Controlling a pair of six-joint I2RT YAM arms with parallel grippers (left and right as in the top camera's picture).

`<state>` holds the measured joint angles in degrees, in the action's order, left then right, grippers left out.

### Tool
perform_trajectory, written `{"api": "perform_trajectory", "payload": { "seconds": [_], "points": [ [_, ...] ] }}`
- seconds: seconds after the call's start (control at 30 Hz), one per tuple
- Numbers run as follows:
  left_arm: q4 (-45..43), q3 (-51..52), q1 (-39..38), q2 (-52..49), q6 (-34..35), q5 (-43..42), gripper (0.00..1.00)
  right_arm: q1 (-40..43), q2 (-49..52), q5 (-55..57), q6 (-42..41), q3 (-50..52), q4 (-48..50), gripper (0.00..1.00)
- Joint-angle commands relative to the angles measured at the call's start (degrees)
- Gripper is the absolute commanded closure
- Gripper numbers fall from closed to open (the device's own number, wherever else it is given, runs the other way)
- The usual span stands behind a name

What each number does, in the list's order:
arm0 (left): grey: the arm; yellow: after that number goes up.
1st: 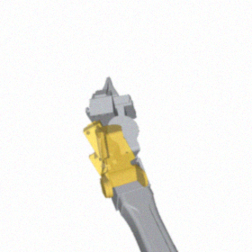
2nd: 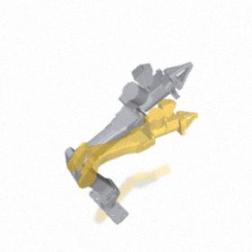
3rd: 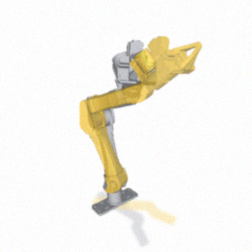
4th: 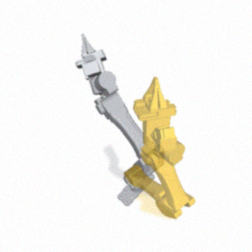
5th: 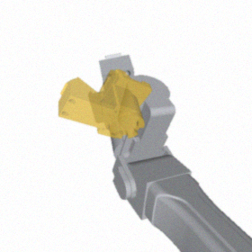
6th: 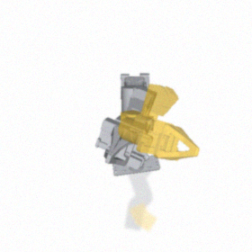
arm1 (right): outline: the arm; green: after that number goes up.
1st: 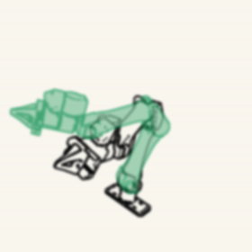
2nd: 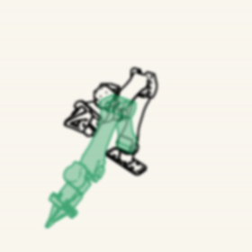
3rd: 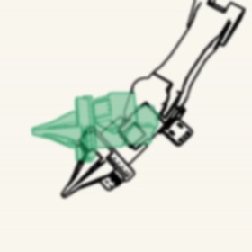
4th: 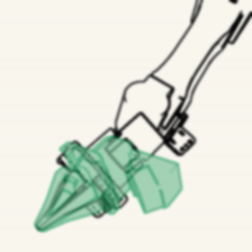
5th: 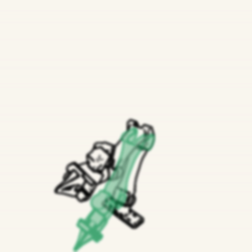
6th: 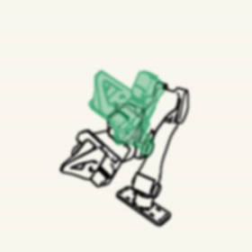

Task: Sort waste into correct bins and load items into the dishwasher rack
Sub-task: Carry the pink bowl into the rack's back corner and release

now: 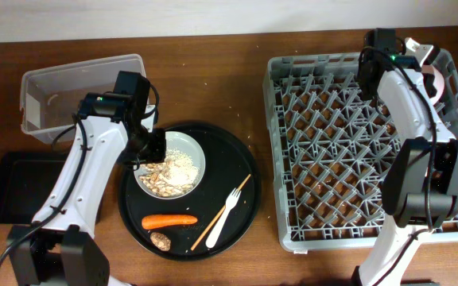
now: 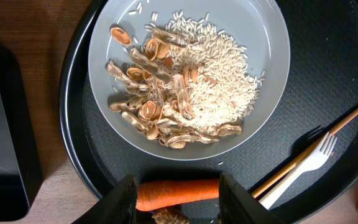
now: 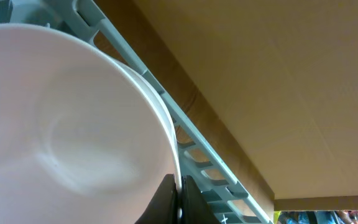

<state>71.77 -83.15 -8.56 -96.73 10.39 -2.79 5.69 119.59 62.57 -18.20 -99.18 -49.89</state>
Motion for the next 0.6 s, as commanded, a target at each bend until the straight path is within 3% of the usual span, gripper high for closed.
{"api": "perform_trajectory", "payload": {
  "seconds": [0.0,0.17,0.3,0.57],
  "points": [
    [-0.1,-0.4,0.2,1.0,0.7,-0.7,0.58,-0.5,-0.4,7.7,0.0,1.4,3.1,0.96],
    [-0.2,-0.4,0.2,1.0,0.7,-0.9,0.58,-0.5,-0.4,14.4,7.4,1.4,12.7,0.96],
    [-1.0,-0.4,0.2,1.0,0.7,-0.9,0.58,-0.5,-0.2,6.9,7.1,2.9,9.7,0.96],
    [-1.2,-0.4,0.2,1.0,0.7,-0.9,0.58,-4.3,-0.2,5.1,5.7,6.9,9.7,0.96]
  ]
}}
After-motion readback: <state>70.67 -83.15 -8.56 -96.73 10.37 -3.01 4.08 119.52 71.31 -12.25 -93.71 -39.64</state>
